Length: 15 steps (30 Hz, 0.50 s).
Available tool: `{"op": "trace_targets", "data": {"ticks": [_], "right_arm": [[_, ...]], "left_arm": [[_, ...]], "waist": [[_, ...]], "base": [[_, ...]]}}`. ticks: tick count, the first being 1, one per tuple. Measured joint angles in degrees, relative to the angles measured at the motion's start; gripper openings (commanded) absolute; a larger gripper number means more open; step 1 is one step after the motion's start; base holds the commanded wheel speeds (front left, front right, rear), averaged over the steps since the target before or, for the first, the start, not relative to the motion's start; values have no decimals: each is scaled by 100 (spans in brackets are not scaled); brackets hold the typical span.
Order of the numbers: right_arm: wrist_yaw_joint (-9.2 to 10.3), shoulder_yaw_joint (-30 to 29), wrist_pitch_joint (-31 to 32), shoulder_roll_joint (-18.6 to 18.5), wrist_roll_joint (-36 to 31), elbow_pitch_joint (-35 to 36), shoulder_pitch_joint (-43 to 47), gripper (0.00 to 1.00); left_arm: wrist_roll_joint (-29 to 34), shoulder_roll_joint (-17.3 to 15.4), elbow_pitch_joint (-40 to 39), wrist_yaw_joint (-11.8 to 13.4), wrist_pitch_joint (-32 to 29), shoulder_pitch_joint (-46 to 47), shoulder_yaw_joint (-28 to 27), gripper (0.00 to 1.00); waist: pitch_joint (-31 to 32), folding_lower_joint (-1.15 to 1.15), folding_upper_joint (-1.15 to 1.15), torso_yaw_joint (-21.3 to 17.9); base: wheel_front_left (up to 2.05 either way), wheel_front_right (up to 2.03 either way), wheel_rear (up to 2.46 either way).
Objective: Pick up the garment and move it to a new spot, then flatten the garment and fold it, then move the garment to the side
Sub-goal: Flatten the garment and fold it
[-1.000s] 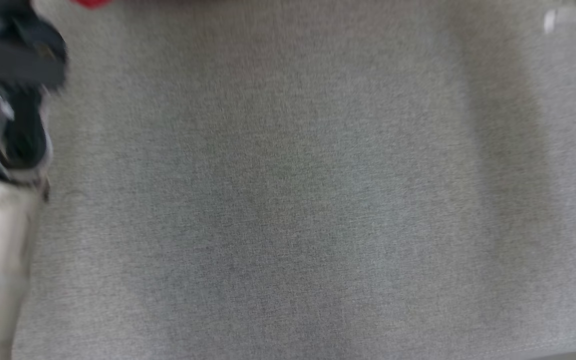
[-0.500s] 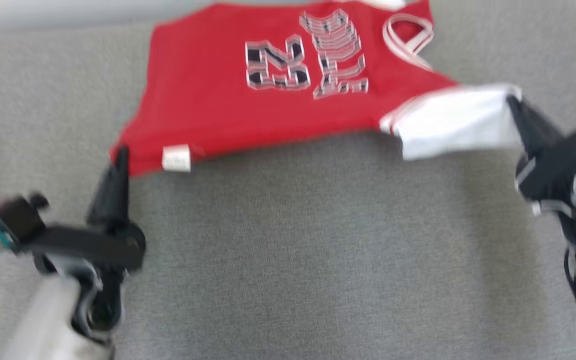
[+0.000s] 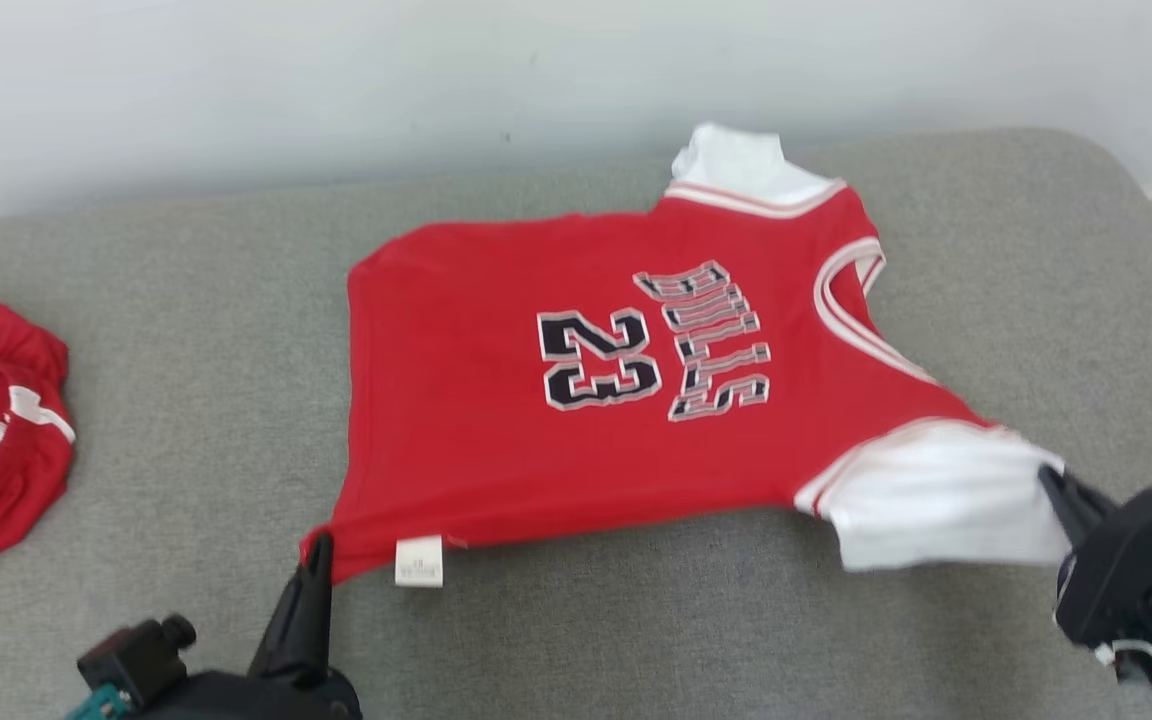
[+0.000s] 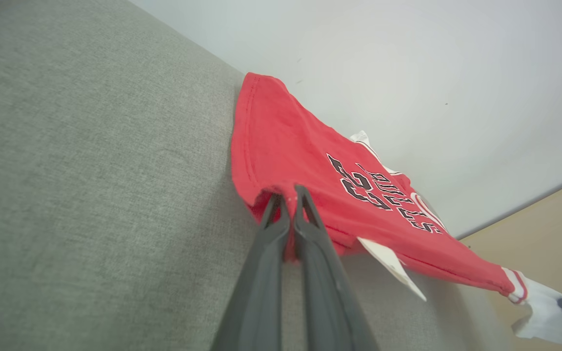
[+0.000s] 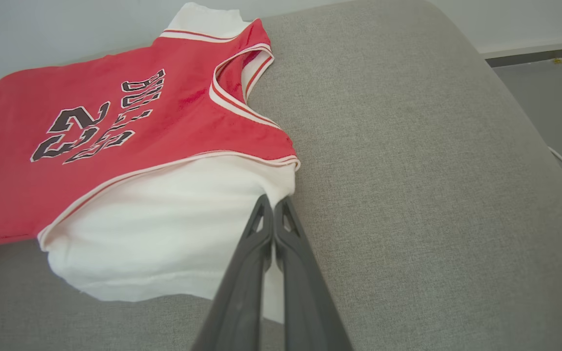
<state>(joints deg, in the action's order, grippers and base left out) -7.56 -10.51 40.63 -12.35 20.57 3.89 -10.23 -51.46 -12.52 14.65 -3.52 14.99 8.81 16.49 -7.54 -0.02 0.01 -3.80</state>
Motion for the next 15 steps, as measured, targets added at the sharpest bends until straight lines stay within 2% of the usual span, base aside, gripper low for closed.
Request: {"op": "trace_targets", "data": {"ticks": [10,15], "right_arm": [[0,-207,1229,297,-316,750,1146,0],[0,-367,1402,311,-398,873,1408,0]], "left_arm": [[96,0,78,124,-102,-806,105,0],[37,-4,-25,209,-240,-1115,172,0]], "waist": [[495,1,-1,122],[656,1,-1,149]], "base": [[0,0,0],[0,0,0]]}}
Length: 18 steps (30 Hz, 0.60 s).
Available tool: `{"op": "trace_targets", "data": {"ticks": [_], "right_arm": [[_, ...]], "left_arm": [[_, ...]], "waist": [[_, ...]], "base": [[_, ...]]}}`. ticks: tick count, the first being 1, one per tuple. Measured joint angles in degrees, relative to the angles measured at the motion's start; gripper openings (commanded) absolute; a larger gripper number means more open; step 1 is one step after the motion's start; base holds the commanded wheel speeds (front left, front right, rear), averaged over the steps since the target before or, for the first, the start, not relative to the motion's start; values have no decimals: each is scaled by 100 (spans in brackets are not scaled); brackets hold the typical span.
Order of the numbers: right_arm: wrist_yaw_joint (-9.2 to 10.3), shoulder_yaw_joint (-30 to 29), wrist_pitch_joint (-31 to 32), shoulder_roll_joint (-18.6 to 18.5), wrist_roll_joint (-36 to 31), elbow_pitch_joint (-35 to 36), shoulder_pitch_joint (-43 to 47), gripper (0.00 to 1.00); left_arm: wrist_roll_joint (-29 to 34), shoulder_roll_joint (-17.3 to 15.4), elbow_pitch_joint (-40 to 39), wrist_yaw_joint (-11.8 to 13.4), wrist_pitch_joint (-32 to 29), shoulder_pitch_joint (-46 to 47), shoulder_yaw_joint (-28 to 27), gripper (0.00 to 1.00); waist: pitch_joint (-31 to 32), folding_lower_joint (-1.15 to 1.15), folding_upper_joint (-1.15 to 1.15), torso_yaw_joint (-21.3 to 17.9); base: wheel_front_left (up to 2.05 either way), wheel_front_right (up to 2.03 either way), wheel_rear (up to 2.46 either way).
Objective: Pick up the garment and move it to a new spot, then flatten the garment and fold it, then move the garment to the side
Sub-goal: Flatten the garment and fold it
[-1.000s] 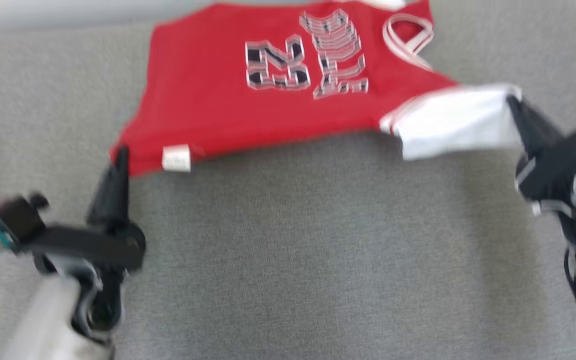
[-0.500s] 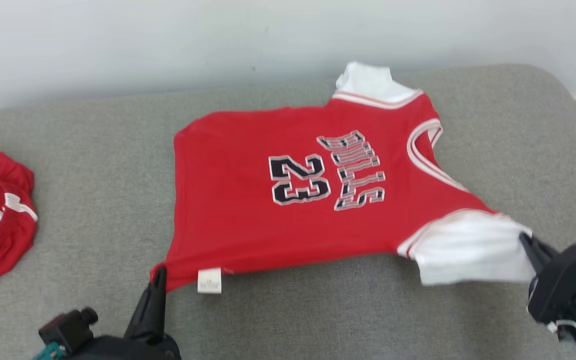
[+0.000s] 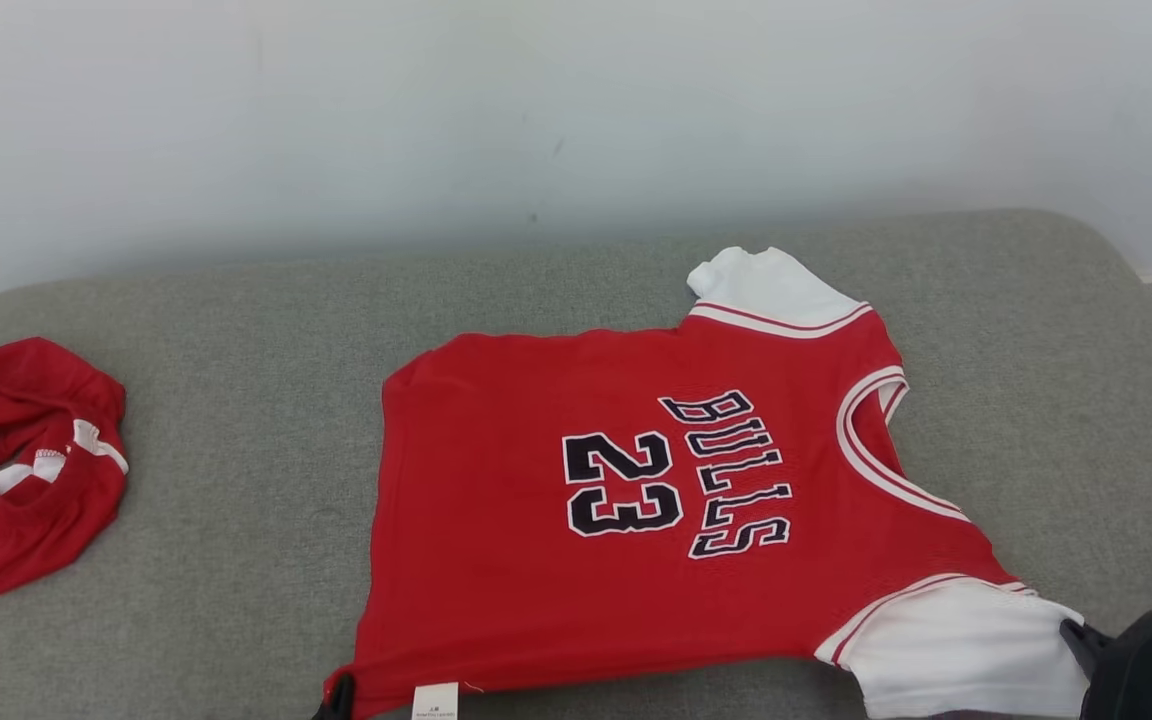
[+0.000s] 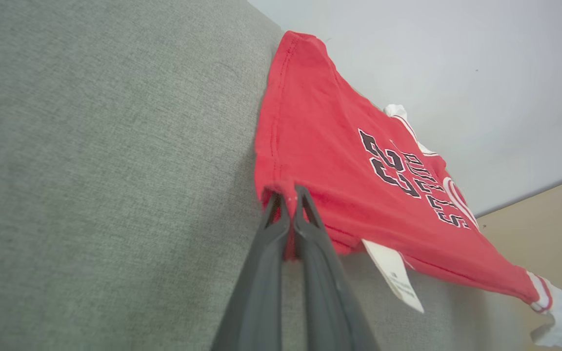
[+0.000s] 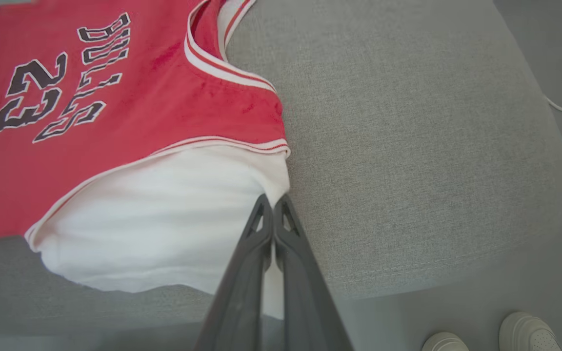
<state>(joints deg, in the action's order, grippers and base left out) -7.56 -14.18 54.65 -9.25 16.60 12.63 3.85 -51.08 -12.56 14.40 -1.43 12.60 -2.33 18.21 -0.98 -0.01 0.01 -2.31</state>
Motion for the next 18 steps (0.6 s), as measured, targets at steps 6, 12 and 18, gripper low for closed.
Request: {"op": "trace_targets", "data": {"ticks": [6,12,18], "right_arm": [[0,83,-1205,105,120,-58,-576,0],[0,672,-2048,-164,336,-521,-1843,0],[1,1490,-2813,-504,606,-1635,-4134,0]], "left_arm": [[-196,-5,-237,-15,-66,186,-130,0],[-163,-320,-232,-116,-439,1334,-247,0],[-101,-873,-13,-241,-1067,3336,-446,0]], "waist": [[22,1,-1,-19],[-94,1,-1,-93],[-431,2,-1,-245]], "base": [[0,0,0],[0,0,0],[0,0,0]]}}
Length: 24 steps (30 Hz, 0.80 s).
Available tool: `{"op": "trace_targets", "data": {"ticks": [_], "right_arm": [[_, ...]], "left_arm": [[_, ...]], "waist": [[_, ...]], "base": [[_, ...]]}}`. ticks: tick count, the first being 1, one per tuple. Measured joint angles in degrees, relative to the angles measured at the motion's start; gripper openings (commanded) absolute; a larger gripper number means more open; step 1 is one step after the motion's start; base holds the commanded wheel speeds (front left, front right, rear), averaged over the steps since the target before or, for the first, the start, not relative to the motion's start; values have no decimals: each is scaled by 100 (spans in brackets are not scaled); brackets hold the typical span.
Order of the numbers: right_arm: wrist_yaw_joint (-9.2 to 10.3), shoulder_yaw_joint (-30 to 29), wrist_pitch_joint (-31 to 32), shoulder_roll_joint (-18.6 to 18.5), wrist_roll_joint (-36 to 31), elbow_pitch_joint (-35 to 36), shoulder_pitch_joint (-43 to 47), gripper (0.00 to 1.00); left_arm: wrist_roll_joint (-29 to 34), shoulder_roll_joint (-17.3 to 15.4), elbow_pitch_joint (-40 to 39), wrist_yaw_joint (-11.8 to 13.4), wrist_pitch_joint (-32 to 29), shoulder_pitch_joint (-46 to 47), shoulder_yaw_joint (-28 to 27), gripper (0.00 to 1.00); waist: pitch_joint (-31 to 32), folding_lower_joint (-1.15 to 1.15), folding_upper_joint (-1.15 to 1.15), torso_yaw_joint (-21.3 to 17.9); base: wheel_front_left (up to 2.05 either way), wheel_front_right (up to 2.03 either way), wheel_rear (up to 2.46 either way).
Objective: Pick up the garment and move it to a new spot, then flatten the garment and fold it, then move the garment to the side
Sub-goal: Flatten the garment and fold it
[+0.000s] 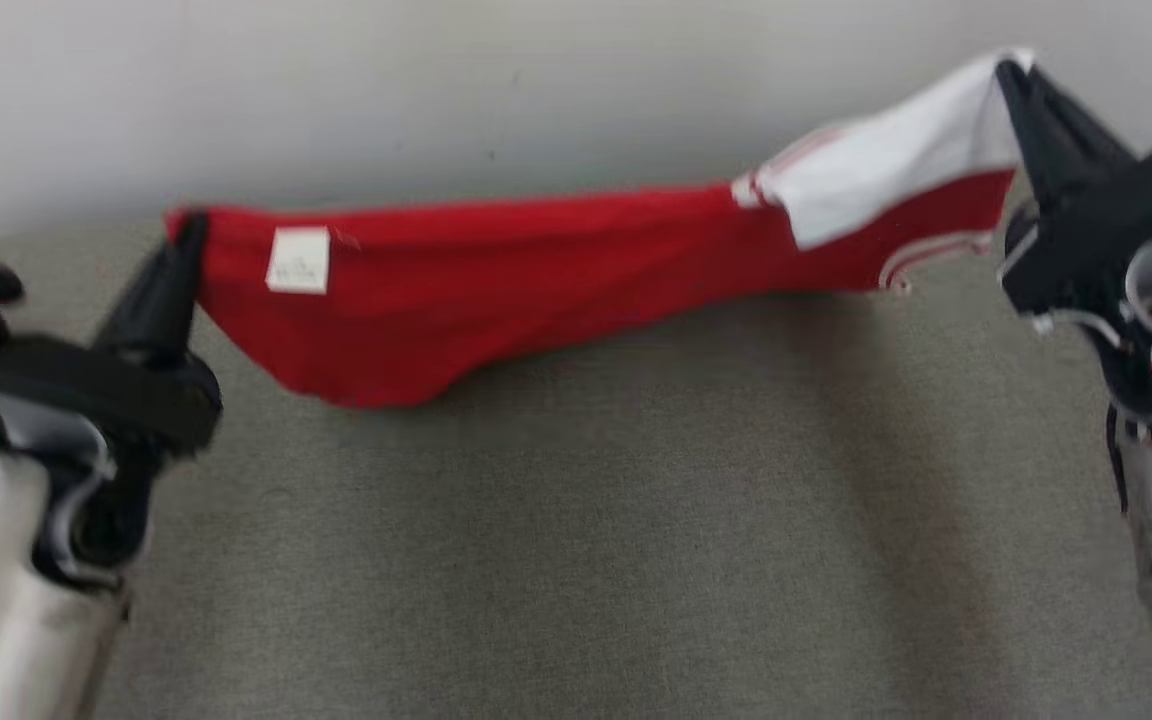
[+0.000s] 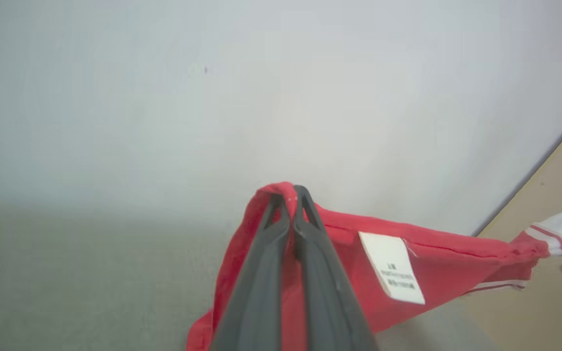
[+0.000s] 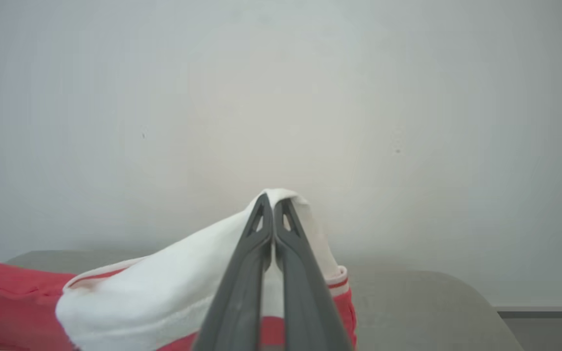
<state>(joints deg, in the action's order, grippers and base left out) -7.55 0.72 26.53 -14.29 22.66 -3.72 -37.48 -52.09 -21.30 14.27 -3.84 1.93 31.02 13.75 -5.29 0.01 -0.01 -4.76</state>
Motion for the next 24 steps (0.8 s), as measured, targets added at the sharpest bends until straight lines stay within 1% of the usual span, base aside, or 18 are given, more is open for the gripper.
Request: {"op": "trace_targets", "data": {"ticks": [2,4,6,10,13,14,16,18,23,24], "right_arm": [[0,321,-308,-137,-31,-422,-833,0],[0,448,-633,-171,-41,-888,-1552,0],[-1,499,-889,-164,-47,-1330,-2128,0],[0,414,-1134,18,189,-2047,-3022,0],[-1,535,-1200,-31,143,-2434,-3501,0],[-1,489,-1248,-11,156,-2565,-3654,0],[0,425,-1427,-2,118,-2776,-3928,0],[-1,321,-1706,36,34,-2995,-4196,0],[-1,-55,-2688,209,-324,-3535,-4829,0],[-1,-160,-2904,231,-401,-3632,-4960,0]], "left_arm": [[16,-146,43,-25,-188,701,-42,0],[101,-296,109,-78,-357,1338,-26,0],[166,-380,192,-80,-460,1881,-48,0],[235,-402,324,-58,-582,2696,-66,0],[338,-433,445,-18,-597,3169,-53,0],[345,-420,498,-8,-584,3318,-73,0],[421,-423,593,10,-450,3611,-99,0],[623,-464,687,5,-286,3864,-69,0],[1181,-660,902,-22,310,4421,49,0],[1416,-727,921,-43,423,4519,151,0]], "waist": [[-163,0,0,-56],[-342,1,0,-110],[-528,1,0,-162],[-916,1,-1,-245],[-1226,1,-1,-288],[-1336,2,-1,-300],[-1551,2,-1,-321],[-1766,1,-1,-341],[-2237,2,-2,-395],[-2309,1,-2,-406]], "base": [[0,0,0],[0,0,0],[0,0,0],[0,0,0],[0,0,0],[0,0,0],[0,0,0],[0,0,0],[0,0,0],[0,0,0]]}}
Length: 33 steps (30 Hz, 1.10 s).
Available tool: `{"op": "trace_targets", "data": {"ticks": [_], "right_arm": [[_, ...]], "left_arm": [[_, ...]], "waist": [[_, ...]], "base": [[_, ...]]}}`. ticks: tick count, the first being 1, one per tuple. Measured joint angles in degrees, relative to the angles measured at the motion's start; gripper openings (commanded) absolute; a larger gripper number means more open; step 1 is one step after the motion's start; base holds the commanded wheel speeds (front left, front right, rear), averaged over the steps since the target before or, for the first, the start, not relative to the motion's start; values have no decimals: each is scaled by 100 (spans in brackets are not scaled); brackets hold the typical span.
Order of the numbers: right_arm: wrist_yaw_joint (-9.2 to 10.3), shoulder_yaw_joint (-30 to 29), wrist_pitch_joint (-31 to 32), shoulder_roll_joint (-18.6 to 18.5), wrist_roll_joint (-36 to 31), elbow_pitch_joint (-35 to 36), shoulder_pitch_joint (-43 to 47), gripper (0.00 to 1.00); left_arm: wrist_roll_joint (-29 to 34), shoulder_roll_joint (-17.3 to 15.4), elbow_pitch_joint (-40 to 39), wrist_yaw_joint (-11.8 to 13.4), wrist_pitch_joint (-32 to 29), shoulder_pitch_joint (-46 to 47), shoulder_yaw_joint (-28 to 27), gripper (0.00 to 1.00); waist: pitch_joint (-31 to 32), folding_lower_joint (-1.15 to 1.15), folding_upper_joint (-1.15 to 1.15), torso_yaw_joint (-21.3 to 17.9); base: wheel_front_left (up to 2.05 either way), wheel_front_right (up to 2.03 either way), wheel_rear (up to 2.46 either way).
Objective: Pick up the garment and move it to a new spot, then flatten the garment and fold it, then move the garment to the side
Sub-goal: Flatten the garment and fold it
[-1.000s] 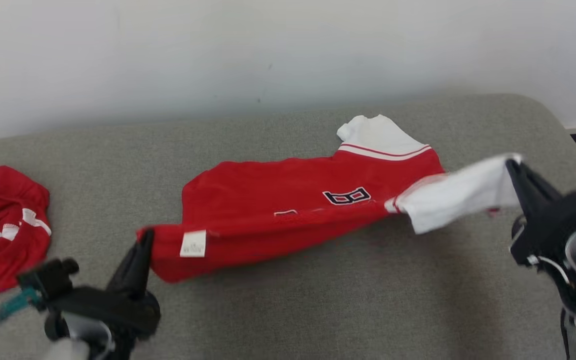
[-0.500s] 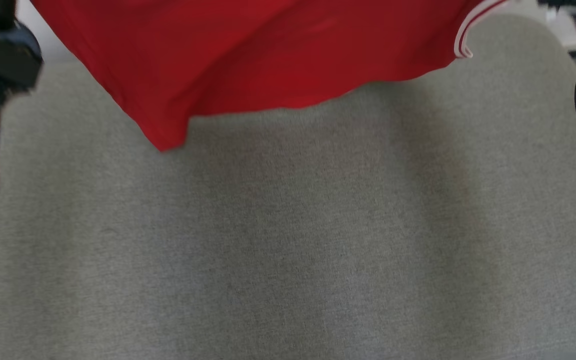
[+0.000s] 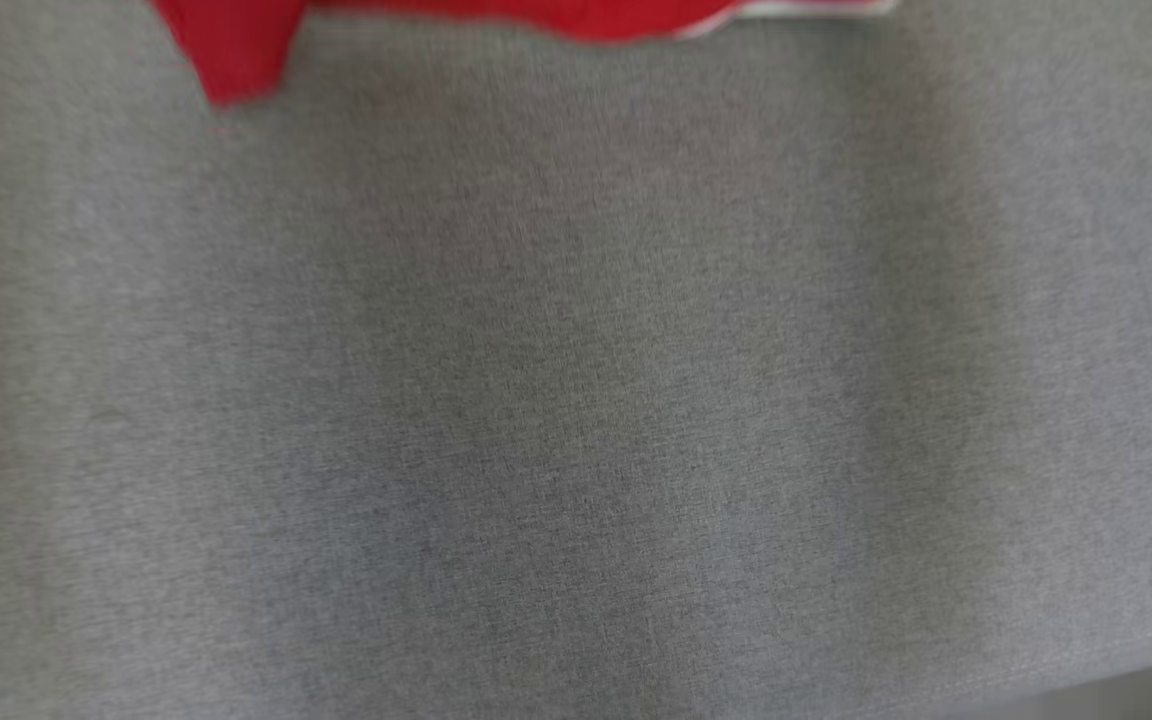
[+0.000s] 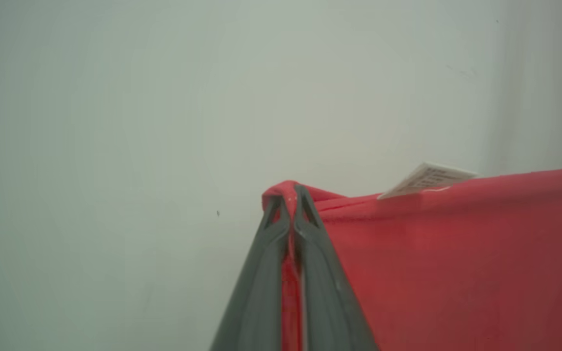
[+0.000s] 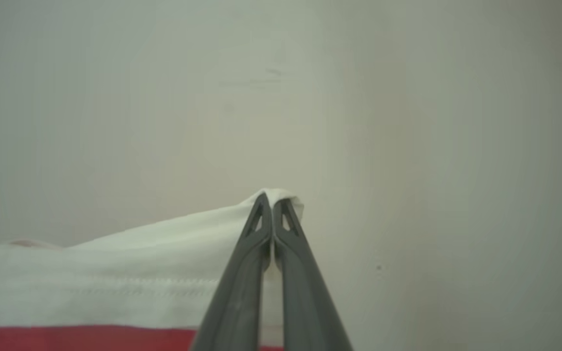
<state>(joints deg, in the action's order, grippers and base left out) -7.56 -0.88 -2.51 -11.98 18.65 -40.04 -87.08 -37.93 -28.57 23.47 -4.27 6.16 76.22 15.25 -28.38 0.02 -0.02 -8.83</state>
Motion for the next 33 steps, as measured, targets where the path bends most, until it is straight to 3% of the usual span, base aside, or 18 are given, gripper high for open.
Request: {"op": "trace_targets", "data": {"ticks": [5,11,17,22,28,33], "right_arm": [[0,-437,-943,11,-437,-270,-838,0],[0,-383,-1217,-27,-943,-189,-1257,0],[0,-143,-1247,-66,-1054,-46,-766,0],[0,372,-1248,-152,-772,208,-235,0],[0,1105,-1022,-659,-201,423,628,0],[0,1201,-482,-1103,426,879,1669,0]], "left_arm": [[438,-9,3,114,657,704,-26,0],[797,40,-248,135,880,1121,-303,0],[972,430,-448,-40,891,285,-782,0],[987,701,-428,-234,897,-207,-992,0],[576,948,-455,-309,897,-960,-605,0],[-36,912,-595,-323,897,-1827,-244,0]], "waist": [[-317,-1,0,-41],[-717,-2,2,-33],[-1068,-1,1,70],[-1117,-1,1,219],[-829,-2,1,316],[-450,-3,2,386]], "base": [[0,0,0],[0,0,0],[0,0,0],[0,0,0],[0,0,0],[0,0,0]]}}
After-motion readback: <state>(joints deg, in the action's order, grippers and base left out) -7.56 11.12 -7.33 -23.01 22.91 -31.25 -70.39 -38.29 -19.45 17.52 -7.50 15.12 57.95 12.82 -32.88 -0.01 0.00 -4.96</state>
